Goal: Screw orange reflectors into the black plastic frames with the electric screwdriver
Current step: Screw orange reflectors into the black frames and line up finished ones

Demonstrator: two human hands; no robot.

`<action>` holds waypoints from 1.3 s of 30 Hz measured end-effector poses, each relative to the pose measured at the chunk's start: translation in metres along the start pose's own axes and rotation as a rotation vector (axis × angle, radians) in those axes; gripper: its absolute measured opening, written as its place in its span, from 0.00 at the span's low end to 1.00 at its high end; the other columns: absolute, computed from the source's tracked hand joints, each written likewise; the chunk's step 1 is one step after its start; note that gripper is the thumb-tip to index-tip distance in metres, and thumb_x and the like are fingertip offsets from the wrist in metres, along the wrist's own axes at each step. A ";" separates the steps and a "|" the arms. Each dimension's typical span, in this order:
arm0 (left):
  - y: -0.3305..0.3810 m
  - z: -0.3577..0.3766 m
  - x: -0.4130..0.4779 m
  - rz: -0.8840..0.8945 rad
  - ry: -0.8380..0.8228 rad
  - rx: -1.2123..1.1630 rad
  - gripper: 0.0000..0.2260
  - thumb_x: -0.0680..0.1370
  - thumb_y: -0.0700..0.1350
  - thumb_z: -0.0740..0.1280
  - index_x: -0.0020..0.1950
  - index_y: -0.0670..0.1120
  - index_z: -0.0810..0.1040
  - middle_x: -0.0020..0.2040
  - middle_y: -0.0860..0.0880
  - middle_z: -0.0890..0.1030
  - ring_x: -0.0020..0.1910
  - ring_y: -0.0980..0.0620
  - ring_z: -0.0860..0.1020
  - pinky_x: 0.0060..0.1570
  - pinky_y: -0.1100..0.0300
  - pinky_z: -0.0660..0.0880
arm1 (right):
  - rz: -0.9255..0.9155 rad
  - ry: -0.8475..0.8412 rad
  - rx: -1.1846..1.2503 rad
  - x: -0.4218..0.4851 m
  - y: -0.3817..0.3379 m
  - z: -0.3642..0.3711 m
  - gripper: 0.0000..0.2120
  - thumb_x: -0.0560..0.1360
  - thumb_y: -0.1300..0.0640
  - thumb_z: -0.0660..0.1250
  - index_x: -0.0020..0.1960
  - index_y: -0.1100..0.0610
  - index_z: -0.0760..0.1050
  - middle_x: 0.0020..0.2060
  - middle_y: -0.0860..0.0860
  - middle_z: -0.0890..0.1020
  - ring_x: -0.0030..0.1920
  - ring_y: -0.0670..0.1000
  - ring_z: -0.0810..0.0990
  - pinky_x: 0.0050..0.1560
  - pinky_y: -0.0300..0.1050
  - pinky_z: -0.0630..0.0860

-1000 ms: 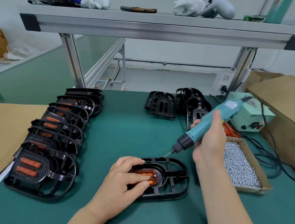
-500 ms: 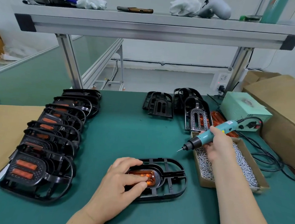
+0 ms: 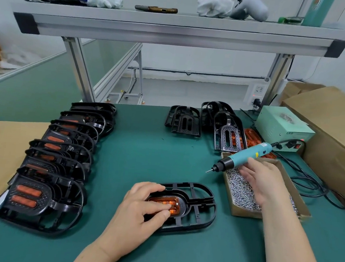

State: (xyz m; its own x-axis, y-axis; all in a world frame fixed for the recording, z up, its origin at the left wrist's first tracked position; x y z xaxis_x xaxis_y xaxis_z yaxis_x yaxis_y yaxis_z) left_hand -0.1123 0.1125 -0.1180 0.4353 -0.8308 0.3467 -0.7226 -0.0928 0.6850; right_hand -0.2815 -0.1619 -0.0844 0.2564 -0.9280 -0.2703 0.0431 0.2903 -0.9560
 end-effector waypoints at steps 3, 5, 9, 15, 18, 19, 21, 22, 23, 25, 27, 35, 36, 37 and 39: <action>0.001 0.000 0.001 0.012 0.006 0.002 0.12 0.76 0.59 0.65 0.53 0.60 0.86 0.64 0.65 0.75 0.69 0.56 0.69 0.66 0.51 0.70 | -0.254 0.094 -0.712 -0.006 -0.004 -0.014 0.17 0.79 0.56 0.68 0.67 0.57 0.76 0.49 0.49 0.81 0.47 0.50 0.76 0.49 0.46 0.71; 0.002 -0.001 0.001 0.030 0.010 0.015 0.12 0.77 0.58 0.65 0.54 0.60 0.86 0.64 0.64 0.75 0.69 0.56 0.69 0.65 0.50 0.71 | -0.361 0.064 -1.013 -0.010 -0.006 -0.013 0.12 0.77 0.55 0.71 0.59 0.53 0.81 0.47 0.47 0.80 0.48 0.51 0.75 0.48 0.45 0.68; 0.001 -0.001 -0.001 0.049 -0.007 0.034 0.12 0.77 0.59 0.65 0.55 0.60 0.85 0.65 0.62 0.75 0.69 0.54 0.69 0.66 0.50 0.70 | -0.341 -0.054 -1.218 -0.014 0.002 -0.001 0.10 0.75 0.51 0.73 0.56 0.51 0.83 0.51 0.50 0.82 0.52 0.54 0.79 0.51 0.48 0.75; 0.005 -0.002 -0.001 0.071 0.004 0.060 0.11 0.77 0.59 0.66 0.55 0.61 0.85 0.66 0.61 0.75 0.69 0.58 0.68 0.67 0.49 0.69 | -0.367 -0.012 -1.247 -0.013 0.002 0.003 0.05 0.74 0.52 0.74 0.41 0.47 0.79 0.43 0.48 0.83 0.46 0.54 0.79 0.47 0.50 0.77; 0.006 -0.002 -0.001 0.078 0.017 0.061 0.12 0.77 0.59 0.66 0.54 0.60 0.86 0.65 0.60 0.76 0.68 0.57 0.69 0.66 0.48 0.70 | -0.377 0.012 -1.204 -0.012 0.004 0.001 0.07 0.75 0.52 0.74 0.39 0.48 0.80 0.40 0.48 0.82 0.44 0.54 0.78 0.42 0.47 0.74; 0.006 -0.002 -0.001 0.079 0.019 0.061 0.12 0.77 0.59 0.66 0.54 0.59 0.86 0.65 0.60 0.76 0.68 0.57 0.69 0.66 0.48 0.70 | -0.385 0.025 -1.189 -0.012 0.004 0.000 0.07 0.75 0.51 0.74 0.39 0.49 0.81 0.39 0.48 0.82 0.43 0.54 0.78 0.41 0.47 0.73; 0.006 -0.002 -0.001 0.081 0.026 0.057 0.12 0.77 0.58 0.67 0.55 0.59 0.86 0.65 0.59 0.76 0.68 0.57 0.70 0.65 0.48 0.71 | -0.412 0.051 -1.166 -0.013 0.003 -0.003 0.06 0.76 0.51 0.72 0.41 0.50 0.84 0.37 0.48 0.82 0.42 0.55 0.77 0.40 0.47 0.72; 0.007 -0.003 0.000 0.084 0.032 0.055 0.12 0.77 0.58 0.67 0.55 0.58 0.86 0.64 0.59 0.76 0.68 0.56 0.70 0.65 0.48 0.71 | -0.430 0.068 -1.145 -0.014 0.002 -0.004 0.06 0.77 0.52 0.72 0.42 0.50 0.84 0.37 0.49 0.82 0.42 0.56 0.77 0.41 0.47 0.72; 0.007 -0.003 0.000 0.089 0.041 0.054 0.12 0.77 0.58 0.67 0.55 0.58 0.86 0.64 0.58 0.77 0.67 0.56 0.70 0.64 0.49 0.72 | -0.452 0.089 -1.117 -0.015 0.000 -0.004 0.06 0.77 0.53 0.71 0.43 0.50 0.84 0.38 0.49 0.83 0.43 0.57 0.77 0.42 0.48 0.73; 0.007 -0.003 -0.001 0.101 0.063 0.058 0.13 0.77 0.57 0.67 0.56 0.56 0.85 0.62 0.58 0.77 0.66 0.55 0.71 0.64 0.50 0.72 | -0.491 0.129 -1.059 -0.017 -0.003 -0.005 0.06 0.77 0.54 0.71 0.41 0.51 0.83 0.37 0.48 0.83 0.42 0.56 0.77 0.42 0.48 0.71; 0.007 -0.005 -0.001 0.101 0.096 0.069 0.14 0.76 0.57 0.68 0.58 0.54 0.85 0.61 0.58 0.77 0.65 0.54 0.72 0.64 0.53 0.72 | -0.512 0.166 -0.993 -0.020 -0.007 -0.005 0.07 0.77 0.53 0.71 0.40 0.52 0.80 0.35 0.45 0.80 0.40 0.53 0.76 0.43 0.46 0.67; 0.005 -0.012 -0.002 0.132 0.319 0.109 0.12 0.76 0.52 0.69 0.54 0.46 0.83 0.53 0.56 0.80 0.57 0.53 0.76 0.60 0.61 0.72 | -0.538 -0.187 -0.331 -0.073 -0.010 0.052 0.07 0.73 0.58 0.76 0.38 0.50 0.84 0.31 0.41 0.83 0.32 0.38 0.77 0.39 0.30 0.72; 0.005 -0.012 -0.002 0.138 0.346 0.116 0.12 0.77 0.51 0.69 0.54 0.45 0.83 0.52 0.55 0.80 0.56 0.53 0.76 0.60 0.62 0.71 | -0.515 -0.263 -0.312 -0.082 -0.004 0.065 0.07 0.73 0.57 0.76 0.37 0.51 0.84 0.30 0.42 0.82 0.31 0.38 0.76 0.38 0.29 0.72; 0.005 -0.013 -0.003 0.144 0.372 0.122 0.12 0.77 0.51 0.70 0.53 0.45 0.83 0.51 0.55 0.80 0.56 0.53 0.77 0.60 0.63 0.71 | -0.498 -0.324 -0.318 -0.091 0.004 0.077 0.07 0.72 0.56 0.77 0.36 0.51 0.84 0.29 0.42 0.82 0.31 0.38 0.75 0.38 0.30 0.71; 0.006 -0.014 -0.003 0.159 0.419 0.134 0.12 0.76 0.51 0.70 0.52 0.43 0.84 0.50 0.54 0.80 0.54 0.52 0.77 0.60 0.65 0.70 | -0.470 -0.406 -0.336 -0.107 0.020 0.096 0.07 0.71 0.52 0.78 0.35 0.48 0.83 0.28 0.42 0.81 0.30 0.38 0.75 0.37 0.32 0.72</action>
State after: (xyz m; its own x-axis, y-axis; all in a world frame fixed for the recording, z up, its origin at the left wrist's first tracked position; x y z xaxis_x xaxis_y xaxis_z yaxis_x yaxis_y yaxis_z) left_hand -0.1104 0.1218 -0.1055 0.4733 -0.5499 0.6882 -0.8488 -0.0756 0.5234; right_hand -0.2154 -0.0345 -0.0639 0.6265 -0.7580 0.1813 -0.0465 -0.2686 -0.9621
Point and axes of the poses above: each hand's wrist, its own x-axis towards the middle knuckle, its own z-axis out of the palm, y = z × x, the point moved 3 cm from there along x, towards the middle knuckle
